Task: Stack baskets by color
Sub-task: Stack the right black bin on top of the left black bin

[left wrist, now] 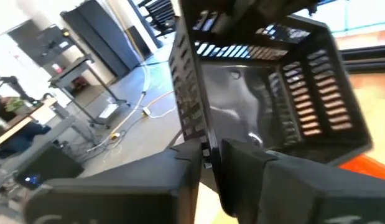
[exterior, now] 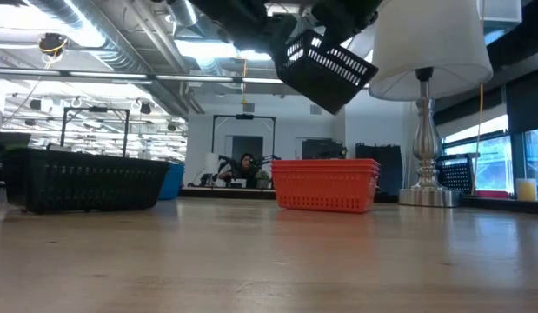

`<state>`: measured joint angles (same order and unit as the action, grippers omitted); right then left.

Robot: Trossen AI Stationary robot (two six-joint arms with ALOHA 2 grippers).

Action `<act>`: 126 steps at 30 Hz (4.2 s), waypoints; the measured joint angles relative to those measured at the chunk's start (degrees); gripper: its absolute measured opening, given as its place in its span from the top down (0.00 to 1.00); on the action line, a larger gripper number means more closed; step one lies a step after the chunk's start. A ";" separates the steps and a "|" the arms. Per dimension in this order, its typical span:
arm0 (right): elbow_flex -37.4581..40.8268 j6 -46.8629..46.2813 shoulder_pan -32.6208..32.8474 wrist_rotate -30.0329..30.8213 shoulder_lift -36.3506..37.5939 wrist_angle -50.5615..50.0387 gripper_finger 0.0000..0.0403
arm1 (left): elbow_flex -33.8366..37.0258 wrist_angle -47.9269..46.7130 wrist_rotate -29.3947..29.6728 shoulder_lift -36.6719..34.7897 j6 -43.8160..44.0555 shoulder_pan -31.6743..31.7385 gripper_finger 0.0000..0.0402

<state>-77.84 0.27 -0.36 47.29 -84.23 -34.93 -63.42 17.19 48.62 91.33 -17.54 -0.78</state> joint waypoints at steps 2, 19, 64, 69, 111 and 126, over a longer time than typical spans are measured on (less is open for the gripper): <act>-0.01 -0.04 -0.01 -0.38 0.02 0.01 1.00 | 0.00 0.16 0.72 0.00 0.44 0.02 0.94; -0.05 -3.02 -0.02 -5.95 0.09 0.00 0.80 | 0.00 -0.37 2.85 -0.42 0.94 -0.09 1.00; -0.12 6.25 7.91 -6.89 12.20 0.87 0.62 | -0.04 -86.37 -27.86 -34.87 49.17 -11.45 1.00; -0.12 4.34 7.89 -6.68 12.20 0.87 0.62 | -0.04 -87.02 -35.02 -37.45 46.57 -7.71 1.00; -0.09 8.92 7.87 -3.32 12.20 0.80 0.62 | 0.00 -97.35 -40.76 -32.21 21.15 -3.78 1.00; -0.07 7.37 7.87 -3.36 12.20 0.75 0.62 | -0.07 -88.87 -46.55 -28.02 -10.49 9.63 1.00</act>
<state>-77.91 7.64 7.51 43.93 -72.03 -34.18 -63.49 -71.68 2.07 63.31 -28.03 8.85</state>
